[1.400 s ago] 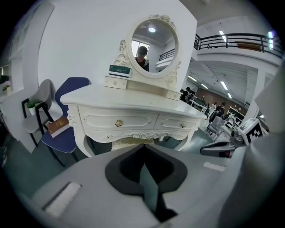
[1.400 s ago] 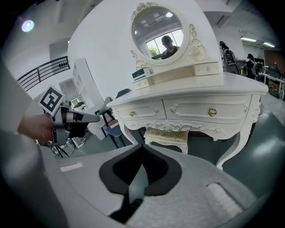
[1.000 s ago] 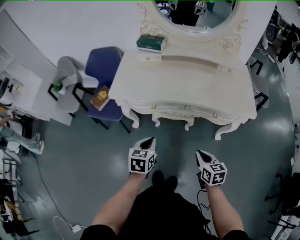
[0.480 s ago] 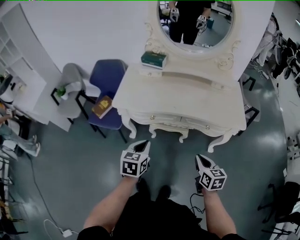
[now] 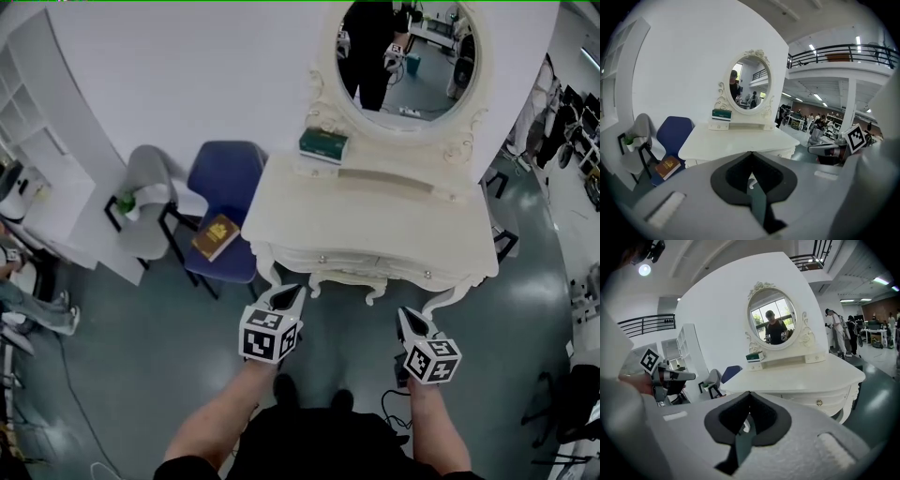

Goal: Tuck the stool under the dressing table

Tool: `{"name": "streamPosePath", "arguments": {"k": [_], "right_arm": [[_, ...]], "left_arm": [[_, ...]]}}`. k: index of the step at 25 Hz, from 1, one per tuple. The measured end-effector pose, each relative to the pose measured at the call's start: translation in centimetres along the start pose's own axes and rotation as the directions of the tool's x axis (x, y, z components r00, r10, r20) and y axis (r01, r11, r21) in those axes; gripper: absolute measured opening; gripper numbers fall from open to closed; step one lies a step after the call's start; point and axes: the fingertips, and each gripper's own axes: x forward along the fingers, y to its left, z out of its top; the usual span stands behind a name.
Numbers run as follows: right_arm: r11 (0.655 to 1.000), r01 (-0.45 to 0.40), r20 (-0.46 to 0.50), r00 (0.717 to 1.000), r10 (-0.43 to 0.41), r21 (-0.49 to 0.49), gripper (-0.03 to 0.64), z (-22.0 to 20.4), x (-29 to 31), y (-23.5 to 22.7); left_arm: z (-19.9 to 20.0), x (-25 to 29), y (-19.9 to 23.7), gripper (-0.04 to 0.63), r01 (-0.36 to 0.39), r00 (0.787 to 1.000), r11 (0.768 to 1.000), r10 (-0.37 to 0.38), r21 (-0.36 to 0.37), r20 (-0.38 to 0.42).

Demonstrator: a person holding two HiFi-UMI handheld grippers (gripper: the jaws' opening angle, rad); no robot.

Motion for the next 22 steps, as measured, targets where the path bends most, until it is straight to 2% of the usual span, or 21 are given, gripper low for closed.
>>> {"name": "streamPosePath", "arguments": {"k": [4, 9, 12, 17, 22], "right_arm": [[1.000, -0.007, 0.031, 1.000, 0.007, -0.004, 0.003, 1.5, 2.4, 4.5], [0.998, -0.025, 0.063, 0.998, 0.028, -0.051, 0.003, 4.7, 4.6, 9.9], [0.993, -0.053, 0.063, 0.996, 0.060, -0.102, 0.003, 6.2, 5.1, 12.6], [0.983, -0.092, 0.077, 0.992, 0.105, -0.159, 0.003, 8.9, 4.7, 14.9], [0.966, -0.146, 0.109, 0.979, 0.173, -0.215, 0.003, 11.9, 2.9, 14.7]], "left_arm": [[2.0, -1.9, 3.8, 0.015, 0.012, 0.999, 1.000, -0.012, -0.001, 0.046], [5.3, -4.6, 7.7, 0.015, 0.036, 0.992, 0.995, -0.047, 0.094, 0.113], [6.6, -5.5, 9.6, 0.015, 0.035, 0.989, 0.991, -0.053, 0.127, 0.140], [8.0, -6.0, 11.2, 0.015, 0.023, 0.984, 0.995, -0.040, 0.097, 0.174], [9.1, -5.7, 9.1, 0.015, 0.020, 0.983, 0.998, -0.030, 0.057, 0.182]]}}
